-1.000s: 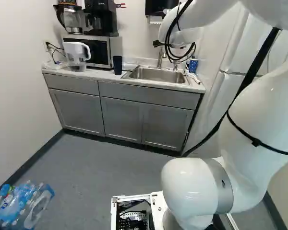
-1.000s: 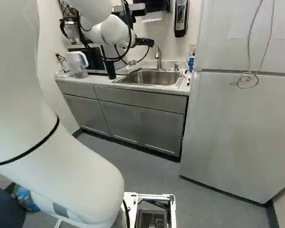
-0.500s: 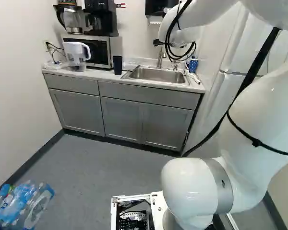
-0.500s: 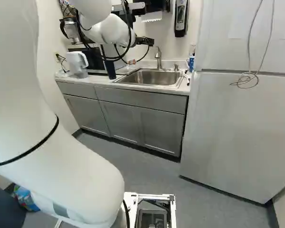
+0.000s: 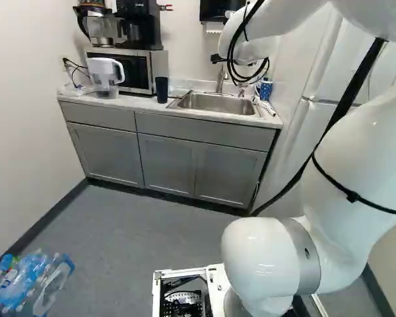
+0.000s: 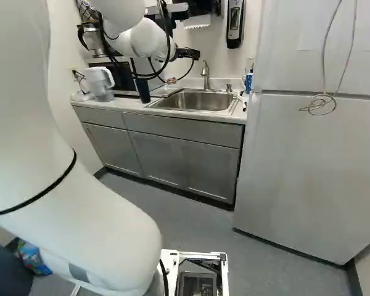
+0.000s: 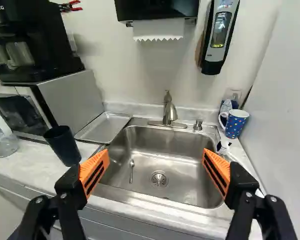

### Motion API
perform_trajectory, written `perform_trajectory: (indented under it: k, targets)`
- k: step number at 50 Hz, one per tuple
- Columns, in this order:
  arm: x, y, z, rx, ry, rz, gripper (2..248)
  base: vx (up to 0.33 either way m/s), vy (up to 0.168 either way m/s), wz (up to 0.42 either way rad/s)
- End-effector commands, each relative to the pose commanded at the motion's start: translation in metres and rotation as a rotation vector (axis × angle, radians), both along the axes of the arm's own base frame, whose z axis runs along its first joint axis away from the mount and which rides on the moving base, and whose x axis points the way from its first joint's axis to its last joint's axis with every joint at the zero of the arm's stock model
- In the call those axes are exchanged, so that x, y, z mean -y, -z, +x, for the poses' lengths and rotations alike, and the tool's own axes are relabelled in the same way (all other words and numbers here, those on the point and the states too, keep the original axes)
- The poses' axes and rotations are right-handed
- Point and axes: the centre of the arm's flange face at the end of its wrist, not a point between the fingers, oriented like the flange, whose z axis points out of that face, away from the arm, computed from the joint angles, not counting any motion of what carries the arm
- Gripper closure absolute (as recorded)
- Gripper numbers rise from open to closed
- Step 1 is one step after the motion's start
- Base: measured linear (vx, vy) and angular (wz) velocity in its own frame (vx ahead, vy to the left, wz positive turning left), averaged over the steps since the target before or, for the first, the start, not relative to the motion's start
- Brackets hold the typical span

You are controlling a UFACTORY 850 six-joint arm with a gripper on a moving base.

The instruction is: Rinse the cup and place it in the tray

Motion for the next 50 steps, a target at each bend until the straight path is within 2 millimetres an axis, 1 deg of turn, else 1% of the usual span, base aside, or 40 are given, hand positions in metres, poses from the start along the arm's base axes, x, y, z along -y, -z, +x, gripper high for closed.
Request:
perform_trajectory:
  k: [50]
  targets:
    - [0.0,0.0,0.0,0.0,0.0,0.0,3,0.07,0.0,-0.007]
